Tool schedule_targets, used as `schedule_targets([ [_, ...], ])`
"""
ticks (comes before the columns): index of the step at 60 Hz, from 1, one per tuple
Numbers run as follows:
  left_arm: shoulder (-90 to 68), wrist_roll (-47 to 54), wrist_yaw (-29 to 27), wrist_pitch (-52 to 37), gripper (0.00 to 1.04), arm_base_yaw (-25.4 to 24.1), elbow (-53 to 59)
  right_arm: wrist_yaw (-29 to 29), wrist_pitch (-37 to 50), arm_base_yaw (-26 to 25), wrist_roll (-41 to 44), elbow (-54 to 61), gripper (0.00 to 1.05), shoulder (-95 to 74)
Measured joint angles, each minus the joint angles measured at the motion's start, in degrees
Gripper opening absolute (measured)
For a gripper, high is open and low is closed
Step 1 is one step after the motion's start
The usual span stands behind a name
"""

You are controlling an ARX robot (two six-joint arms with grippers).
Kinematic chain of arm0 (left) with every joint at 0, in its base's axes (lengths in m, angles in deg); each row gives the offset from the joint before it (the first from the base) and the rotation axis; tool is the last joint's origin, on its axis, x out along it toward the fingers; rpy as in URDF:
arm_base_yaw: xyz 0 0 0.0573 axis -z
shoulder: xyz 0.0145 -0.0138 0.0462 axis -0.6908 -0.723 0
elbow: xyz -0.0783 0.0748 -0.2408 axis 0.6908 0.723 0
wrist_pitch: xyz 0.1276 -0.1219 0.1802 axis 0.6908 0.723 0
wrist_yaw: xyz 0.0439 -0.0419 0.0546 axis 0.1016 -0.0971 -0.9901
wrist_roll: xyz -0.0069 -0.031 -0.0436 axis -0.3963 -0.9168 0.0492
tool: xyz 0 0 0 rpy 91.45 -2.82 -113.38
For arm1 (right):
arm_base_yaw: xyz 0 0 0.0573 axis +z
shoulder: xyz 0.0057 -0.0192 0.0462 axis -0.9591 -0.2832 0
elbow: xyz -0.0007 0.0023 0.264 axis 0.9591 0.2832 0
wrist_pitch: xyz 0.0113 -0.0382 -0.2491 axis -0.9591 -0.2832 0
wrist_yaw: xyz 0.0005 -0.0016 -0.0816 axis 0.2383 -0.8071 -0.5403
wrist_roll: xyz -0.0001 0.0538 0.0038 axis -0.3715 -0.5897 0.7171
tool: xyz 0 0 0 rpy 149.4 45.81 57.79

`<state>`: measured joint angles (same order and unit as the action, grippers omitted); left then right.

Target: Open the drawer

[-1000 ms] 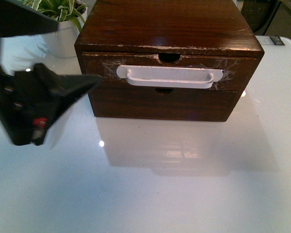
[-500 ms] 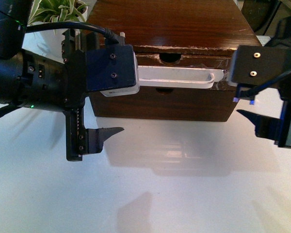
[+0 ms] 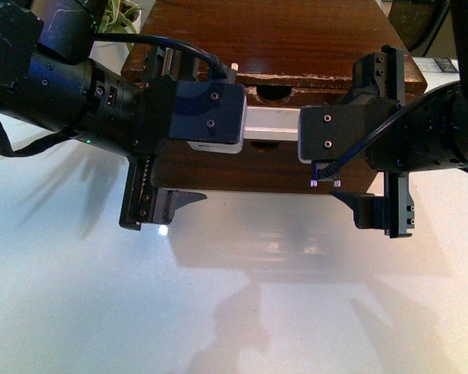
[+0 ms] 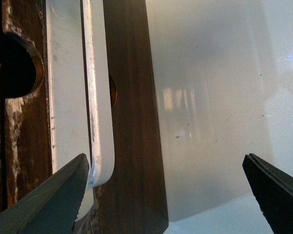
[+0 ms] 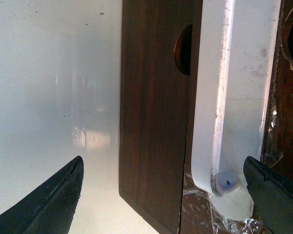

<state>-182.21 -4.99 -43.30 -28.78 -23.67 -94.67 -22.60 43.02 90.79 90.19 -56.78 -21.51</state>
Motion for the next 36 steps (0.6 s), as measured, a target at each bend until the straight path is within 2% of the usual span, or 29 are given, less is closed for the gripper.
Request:
schedule_targets([
  [36, -4.2, 1.31, 0.42, 6.51, 0.96, 1.31, -7.58, 0.98, -3.17, 0.35, 0.74, -3.82, 0.96, -3.34],
])
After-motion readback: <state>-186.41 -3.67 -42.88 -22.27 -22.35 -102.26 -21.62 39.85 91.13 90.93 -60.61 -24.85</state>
